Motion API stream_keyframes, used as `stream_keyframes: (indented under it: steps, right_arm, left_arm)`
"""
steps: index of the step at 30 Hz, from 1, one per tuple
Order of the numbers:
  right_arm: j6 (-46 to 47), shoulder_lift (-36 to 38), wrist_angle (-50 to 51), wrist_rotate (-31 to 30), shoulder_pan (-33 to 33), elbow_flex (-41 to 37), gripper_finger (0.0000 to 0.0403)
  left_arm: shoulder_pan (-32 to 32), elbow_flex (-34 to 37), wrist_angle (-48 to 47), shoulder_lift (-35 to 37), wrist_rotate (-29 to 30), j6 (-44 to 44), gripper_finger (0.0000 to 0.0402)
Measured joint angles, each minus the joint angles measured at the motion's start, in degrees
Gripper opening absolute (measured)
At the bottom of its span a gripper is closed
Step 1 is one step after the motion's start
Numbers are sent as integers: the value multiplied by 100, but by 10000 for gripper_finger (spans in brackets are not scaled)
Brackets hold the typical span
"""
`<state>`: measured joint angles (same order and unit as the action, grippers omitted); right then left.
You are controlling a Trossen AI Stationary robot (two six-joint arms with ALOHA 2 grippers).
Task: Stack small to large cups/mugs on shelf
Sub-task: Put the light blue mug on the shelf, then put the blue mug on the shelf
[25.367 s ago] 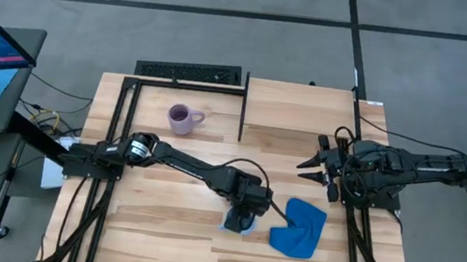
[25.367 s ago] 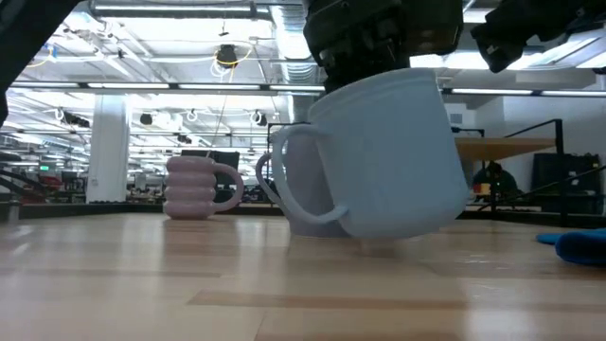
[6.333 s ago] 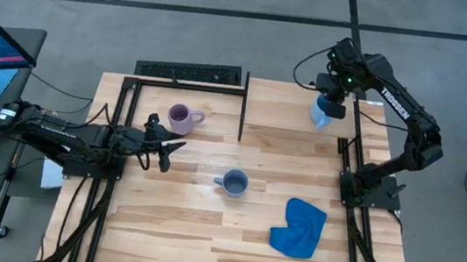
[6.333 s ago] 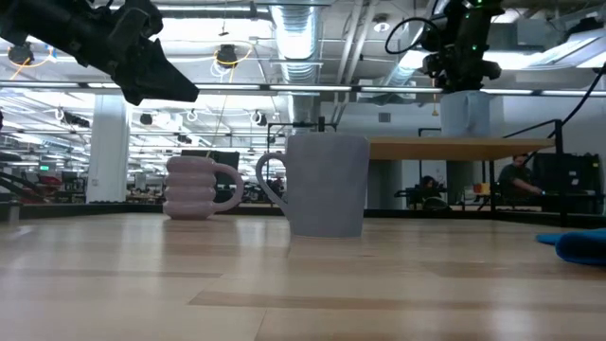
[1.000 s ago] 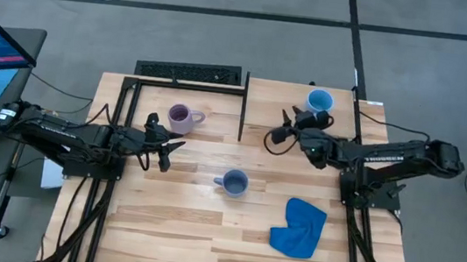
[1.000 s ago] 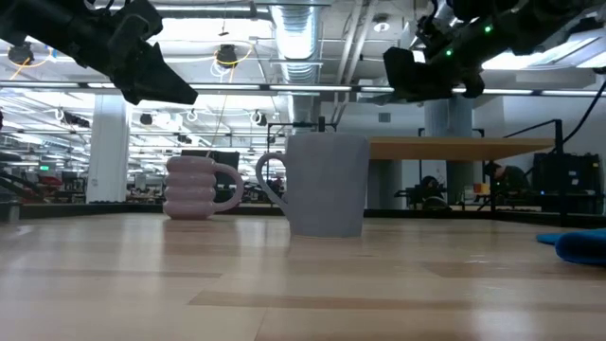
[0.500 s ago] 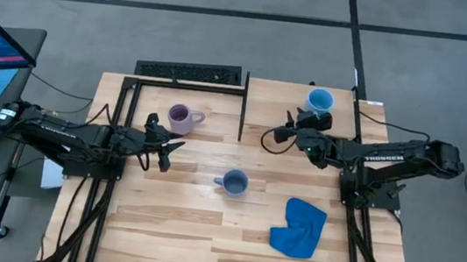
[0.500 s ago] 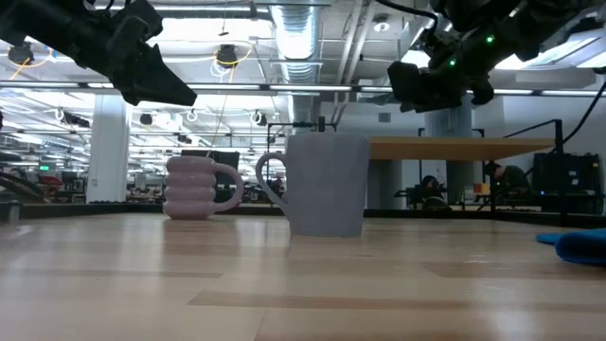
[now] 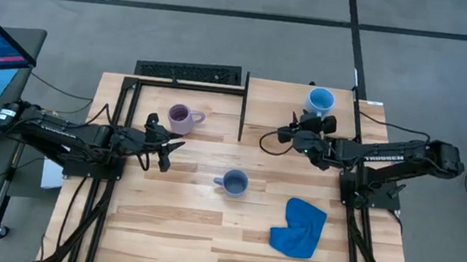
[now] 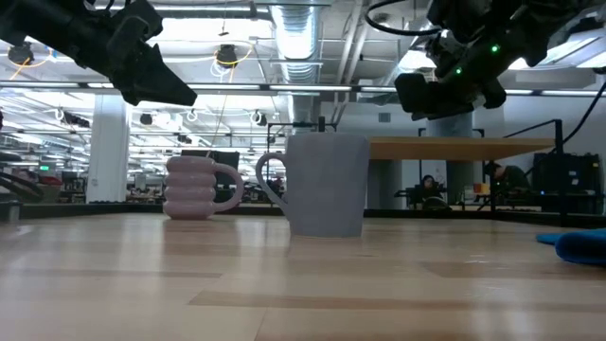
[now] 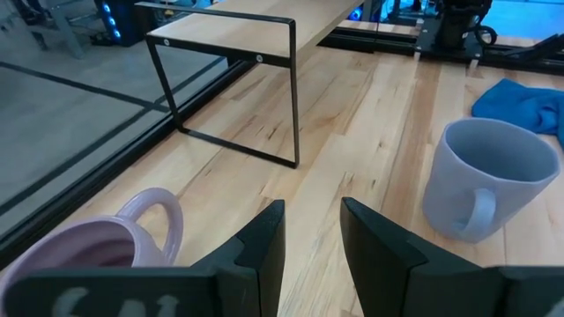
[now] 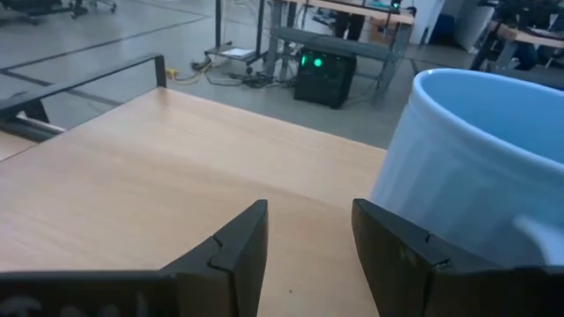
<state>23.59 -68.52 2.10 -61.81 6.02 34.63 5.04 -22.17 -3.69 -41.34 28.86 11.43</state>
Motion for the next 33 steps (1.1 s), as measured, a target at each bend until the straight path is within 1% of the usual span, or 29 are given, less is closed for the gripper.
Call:
stream_keyframes:
  steps: [4, 12, 25, 29, 33]
  right_arm:
    - [0, 3, 1, -151, 0, 0, 189]
    - [0, 128, -10, -230, 0, 4, 189]
    - [79, 119, 88, -253, -8, 0, 189]
    - [-156, 117, -83, -10, -195, 0, 189]
    - [-835, 115, -761, 338, -455, 0, 188]
  left_arm:
    - [0, 0, 1, 0, 0, 11, 103]
    - [1, 0, -3, 0, 0, 38, 103]
    - [1, 1, -32, 0, -1, 38, 103]
    - [0, 0, -32, 0, -45, 38, 103]
    - [0, 0, -32, 0, -52, 38, 103]
